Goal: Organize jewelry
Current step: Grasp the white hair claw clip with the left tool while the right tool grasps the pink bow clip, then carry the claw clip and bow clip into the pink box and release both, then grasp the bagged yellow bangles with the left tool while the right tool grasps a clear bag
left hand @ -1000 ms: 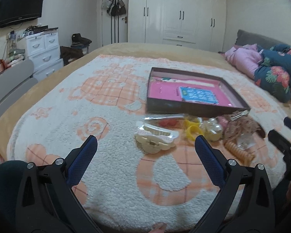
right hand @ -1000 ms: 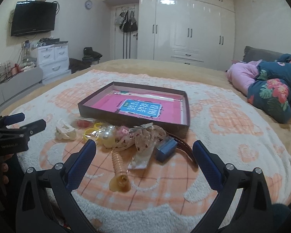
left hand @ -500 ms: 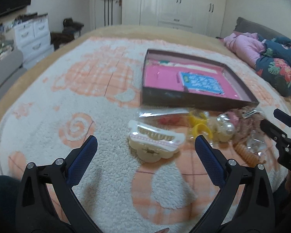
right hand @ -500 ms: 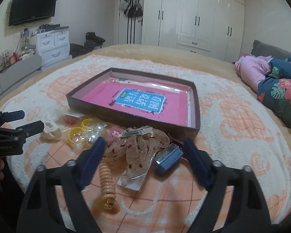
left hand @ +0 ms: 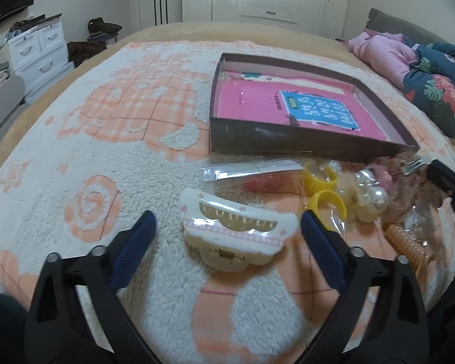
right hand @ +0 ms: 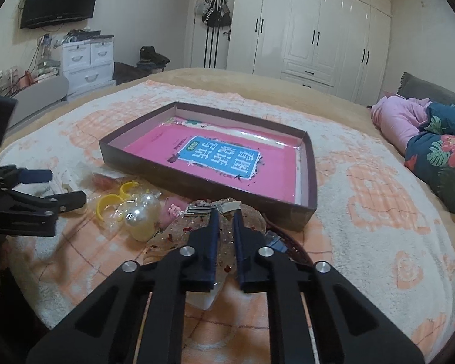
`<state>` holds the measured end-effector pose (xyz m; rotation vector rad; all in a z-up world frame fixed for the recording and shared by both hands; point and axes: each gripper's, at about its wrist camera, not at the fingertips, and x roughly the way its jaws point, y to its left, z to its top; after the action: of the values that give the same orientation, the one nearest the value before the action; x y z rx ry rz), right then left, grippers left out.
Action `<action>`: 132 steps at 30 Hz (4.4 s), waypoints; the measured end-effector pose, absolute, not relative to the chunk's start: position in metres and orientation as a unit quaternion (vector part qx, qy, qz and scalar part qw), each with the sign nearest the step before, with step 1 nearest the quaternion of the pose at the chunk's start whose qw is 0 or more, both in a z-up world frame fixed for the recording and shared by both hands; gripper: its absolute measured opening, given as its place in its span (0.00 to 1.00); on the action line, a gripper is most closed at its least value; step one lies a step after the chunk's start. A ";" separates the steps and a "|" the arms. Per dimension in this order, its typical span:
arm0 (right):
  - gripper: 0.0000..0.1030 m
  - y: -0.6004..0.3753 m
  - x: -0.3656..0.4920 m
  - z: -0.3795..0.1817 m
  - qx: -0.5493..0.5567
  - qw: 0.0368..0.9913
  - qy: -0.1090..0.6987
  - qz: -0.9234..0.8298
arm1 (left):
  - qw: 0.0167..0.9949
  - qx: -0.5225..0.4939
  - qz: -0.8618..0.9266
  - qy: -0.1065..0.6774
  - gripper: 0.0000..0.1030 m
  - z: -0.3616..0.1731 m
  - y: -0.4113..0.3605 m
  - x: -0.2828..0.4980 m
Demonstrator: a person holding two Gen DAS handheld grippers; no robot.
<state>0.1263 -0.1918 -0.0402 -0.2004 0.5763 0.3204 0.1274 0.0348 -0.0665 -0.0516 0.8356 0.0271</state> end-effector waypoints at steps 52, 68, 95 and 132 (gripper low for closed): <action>0.05 -0.218 0.192 0.012 -0.046 0.967 0.223 0.118 | 0.934 -0.031 -0.053 0.352 0.64 -0.022 0.012 0.246; 0.05 -0.195 0.260 -0.017 -0.038 0.952 0.282 0.108 | 0.924 -0.036 -0.057 0.375 0.64 -0.043 0.017 0.272; 0.68 -0.220 0.188 0.008 -0.020 0.971 0.219 0.096 | 0.947 -0.047 -0.055 0.312 0.88 0.004 0.024 0.214; 0.84 -0.225 0.070 0.030 -0.021 0.976 0.172 0.134 | 0.964 -0.057 -0.062 0.252 0.89 0.026 0.025 0.095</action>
<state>0.0697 -0.2245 0.0299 -0.0415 0.3475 0.2711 0.0950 0.0251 0.0264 -0.1154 0.5102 -0.1253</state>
